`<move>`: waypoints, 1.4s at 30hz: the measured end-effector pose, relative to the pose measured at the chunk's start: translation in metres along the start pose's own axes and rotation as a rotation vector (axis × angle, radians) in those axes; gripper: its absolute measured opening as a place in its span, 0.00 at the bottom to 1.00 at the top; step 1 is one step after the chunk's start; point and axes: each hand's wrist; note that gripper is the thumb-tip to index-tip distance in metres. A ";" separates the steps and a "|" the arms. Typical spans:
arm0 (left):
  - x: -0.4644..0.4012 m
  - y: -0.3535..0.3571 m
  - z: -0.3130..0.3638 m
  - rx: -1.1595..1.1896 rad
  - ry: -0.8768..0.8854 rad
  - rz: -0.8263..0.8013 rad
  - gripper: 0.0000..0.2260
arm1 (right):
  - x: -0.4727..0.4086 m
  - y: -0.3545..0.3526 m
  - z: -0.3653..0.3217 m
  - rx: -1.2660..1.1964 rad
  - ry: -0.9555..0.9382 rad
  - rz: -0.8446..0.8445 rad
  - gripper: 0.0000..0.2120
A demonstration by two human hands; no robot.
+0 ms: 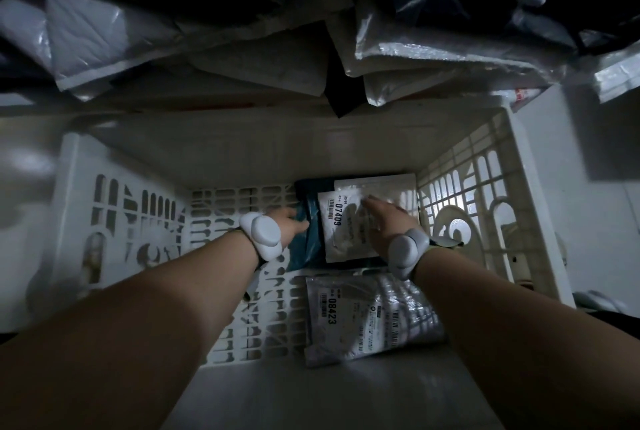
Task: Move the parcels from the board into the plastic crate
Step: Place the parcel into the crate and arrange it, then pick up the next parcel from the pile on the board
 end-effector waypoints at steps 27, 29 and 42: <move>0.078 -0.020 0.022 0.107 0.072 0.022 0.19 | 0.048 -0.041 -0.060 -0.361 -0.006 0.159 0.18; 0.098 -0.025 0.024 0.137 0.116 0.058 0.19 | 0.065 -0.047 -0.076 -0.512 -0.050 0.196 0.15; 0.207 -0.053 0.056 0.091 0.433 0.197 0.17 | 0.177 -0.098 -0.131 -0.683 -0.231 0.376 0.06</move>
Point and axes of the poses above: each hand's wrist, its own x-axis away from the middle knuckle, its own y-axis out of the palm, z = x × y, and after that the axes turned 7 degrees about -z, right-handed
